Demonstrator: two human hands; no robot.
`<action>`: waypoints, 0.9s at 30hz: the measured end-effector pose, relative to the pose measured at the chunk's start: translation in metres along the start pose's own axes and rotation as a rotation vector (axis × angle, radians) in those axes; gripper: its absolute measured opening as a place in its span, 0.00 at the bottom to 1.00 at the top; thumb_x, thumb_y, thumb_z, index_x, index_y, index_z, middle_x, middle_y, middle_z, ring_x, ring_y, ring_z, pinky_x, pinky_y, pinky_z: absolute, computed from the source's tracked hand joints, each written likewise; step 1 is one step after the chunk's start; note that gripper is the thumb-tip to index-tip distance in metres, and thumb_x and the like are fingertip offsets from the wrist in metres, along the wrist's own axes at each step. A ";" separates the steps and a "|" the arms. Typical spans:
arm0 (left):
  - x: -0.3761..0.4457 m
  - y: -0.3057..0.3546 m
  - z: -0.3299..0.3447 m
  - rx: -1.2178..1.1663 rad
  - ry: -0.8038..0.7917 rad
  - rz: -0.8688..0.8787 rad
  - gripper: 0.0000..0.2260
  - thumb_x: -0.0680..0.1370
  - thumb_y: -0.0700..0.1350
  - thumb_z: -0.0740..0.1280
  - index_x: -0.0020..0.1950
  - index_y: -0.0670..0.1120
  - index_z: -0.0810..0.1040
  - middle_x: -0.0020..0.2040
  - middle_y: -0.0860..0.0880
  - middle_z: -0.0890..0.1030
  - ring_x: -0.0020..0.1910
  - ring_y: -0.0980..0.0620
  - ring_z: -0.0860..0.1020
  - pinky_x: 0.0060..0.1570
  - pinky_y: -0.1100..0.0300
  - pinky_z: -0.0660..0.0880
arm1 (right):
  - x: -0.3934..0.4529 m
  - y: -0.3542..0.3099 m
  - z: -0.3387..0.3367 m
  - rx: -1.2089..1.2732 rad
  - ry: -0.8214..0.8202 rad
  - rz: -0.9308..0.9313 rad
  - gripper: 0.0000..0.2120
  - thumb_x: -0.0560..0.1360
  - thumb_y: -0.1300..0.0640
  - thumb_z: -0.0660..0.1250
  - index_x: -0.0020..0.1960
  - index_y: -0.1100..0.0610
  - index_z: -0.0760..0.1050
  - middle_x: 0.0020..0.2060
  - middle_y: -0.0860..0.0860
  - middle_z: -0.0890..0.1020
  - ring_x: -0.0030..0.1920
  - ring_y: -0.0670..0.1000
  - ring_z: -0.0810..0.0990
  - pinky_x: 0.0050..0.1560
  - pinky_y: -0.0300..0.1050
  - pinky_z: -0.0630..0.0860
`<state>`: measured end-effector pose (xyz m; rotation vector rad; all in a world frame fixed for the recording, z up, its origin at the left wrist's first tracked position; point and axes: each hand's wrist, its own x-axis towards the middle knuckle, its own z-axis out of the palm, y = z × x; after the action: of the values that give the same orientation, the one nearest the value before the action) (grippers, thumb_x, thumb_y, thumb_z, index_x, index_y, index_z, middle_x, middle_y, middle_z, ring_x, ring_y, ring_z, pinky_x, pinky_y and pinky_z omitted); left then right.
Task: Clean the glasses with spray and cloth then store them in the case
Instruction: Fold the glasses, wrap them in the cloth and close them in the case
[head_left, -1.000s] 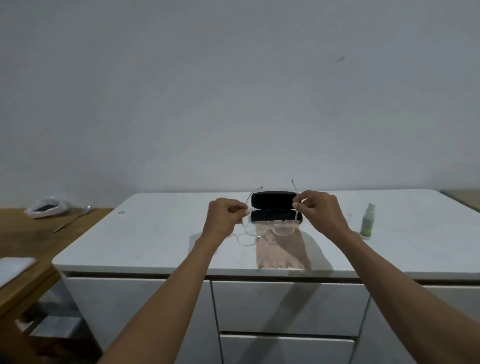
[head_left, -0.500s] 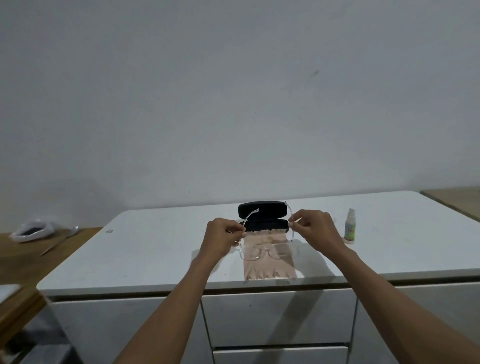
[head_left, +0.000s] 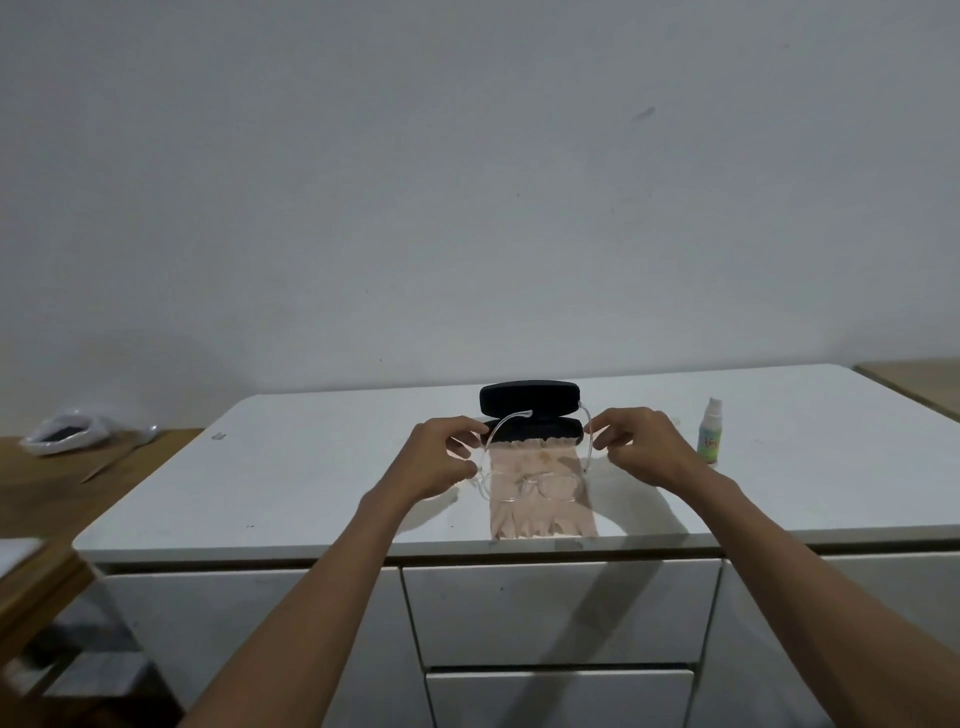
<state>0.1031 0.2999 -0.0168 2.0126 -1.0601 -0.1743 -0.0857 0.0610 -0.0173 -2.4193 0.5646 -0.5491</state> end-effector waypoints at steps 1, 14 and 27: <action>0.002 -0.002 -0.001 0.025 0.006 0.003 0.21 0.70 0.31 0.70 0.56 0.52 0.84 0.47 0.53 0.84 0.45 0.54 0.82 0.34 0.66 0.77 | 0.003 0.003 0.000 -0.011 0.012 0.009 0.20 0.71 0.70 0.64 0.52 0.49 0.83 0.40 0.48 0.87 0.46 0.49 0.85 0.47 0.45 0.82; 0.054 -0.020 0.025 0.104 0.074 0.023 0.08 0.71 0.40 0.77 0.41 0.54 0.87 0.38 0.56 0.85 0.30 0.62 0.76 0.38 0.60 0.75 | 0.047 0.014 0.034 -0.068 0.074 -0.066 0.04 0.73 0.57 0.76 0.48 0.52 0.87 0.38 0.48 0.85 0.40 0.50 0.81 0.45 0.48 0.78; 0.067 -0.025 0.036 0.318 0.061 0.158 0.03 0.72 0.44 0.76 0.41 0.52 0.86 0.39 0.54 0.79 0.37 0.54 0.75 0.40 0.54 0.75 | 0.056 0.013 0.039 -0.276 -0.003 -0.111 0.07 0.77 0.58 0.65 0.44 0.56 0.81 0.40 0.52 0.79 0.44 0.57 0.79 0.44 0.57 0.78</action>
<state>0.1447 0.2364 -0.0420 2.1848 -1.2653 0.1476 -0.0236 0.0400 -0.0405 -2.7258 0.5366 -0.5441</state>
